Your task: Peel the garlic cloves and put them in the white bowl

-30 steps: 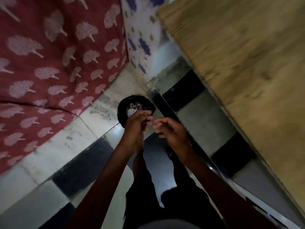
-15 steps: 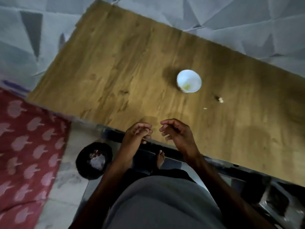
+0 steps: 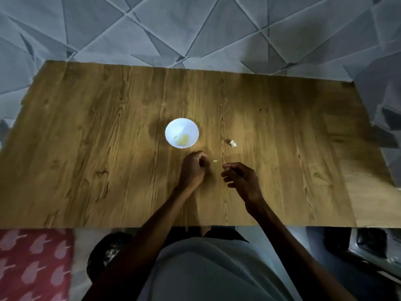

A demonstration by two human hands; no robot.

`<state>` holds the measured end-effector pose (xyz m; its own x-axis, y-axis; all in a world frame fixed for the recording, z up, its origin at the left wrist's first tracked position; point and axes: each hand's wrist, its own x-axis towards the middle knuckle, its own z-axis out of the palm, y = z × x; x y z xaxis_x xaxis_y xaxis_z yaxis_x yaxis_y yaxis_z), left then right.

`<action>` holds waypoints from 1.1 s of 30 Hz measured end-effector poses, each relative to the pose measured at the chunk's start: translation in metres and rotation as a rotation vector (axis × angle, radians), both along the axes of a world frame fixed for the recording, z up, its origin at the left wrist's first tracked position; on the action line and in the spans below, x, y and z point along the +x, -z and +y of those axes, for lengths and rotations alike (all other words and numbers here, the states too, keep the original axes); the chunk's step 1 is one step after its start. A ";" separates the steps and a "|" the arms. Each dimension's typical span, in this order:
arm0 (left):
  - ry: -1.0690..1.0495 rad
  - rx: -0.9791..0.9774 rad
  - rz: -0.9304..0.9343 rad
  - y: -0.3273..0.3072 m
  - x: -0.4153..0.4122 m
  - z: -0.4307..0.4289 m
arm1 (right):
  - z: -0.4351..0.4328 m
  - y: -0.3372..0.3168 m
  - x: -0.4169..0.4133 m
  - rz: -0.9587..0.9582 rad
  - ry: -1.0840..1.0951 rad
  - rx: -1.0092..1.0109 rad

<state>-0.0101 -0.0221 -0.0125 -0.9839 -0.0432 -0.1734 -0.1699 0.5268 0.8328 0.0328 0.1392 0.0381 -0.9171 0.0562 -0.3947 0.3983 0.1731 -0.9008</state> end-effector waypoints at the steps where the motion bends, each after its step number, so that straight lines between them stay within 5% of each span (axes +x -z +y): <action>1: 0.042 -0.062 0.012 0.007 -0.006 0.004 | 0.002 0.002 -0.003 0.004 0.009 0.003; 9: 0.338 -0.349 0.090 0.028 -0.033 0.016 | 0.008 0.007 -0.028 0.043 0.083 0.026; 15: 0.042 -0.232 0.305 -0.022 -0.056 -0.013 | 0.007 0.015 -0.049 0.061 0.076 0.055; 21: 0.002 -0.537 -0.149 -0.018 -0.090 -0.055 | 0.009 0.028 -0.067 0.127 0.041 0.203; 27: -0.009 -0.557 -0.082 -0.020 -0.090 -0.048 | 0.043 0.052 -0.092 0.281 0.008 0.515; 33: 0.006 -0.263 0.087 -0.033 -0.061 0.003 | 0.056 0.074 -0.124 0.508 -0.361 0.650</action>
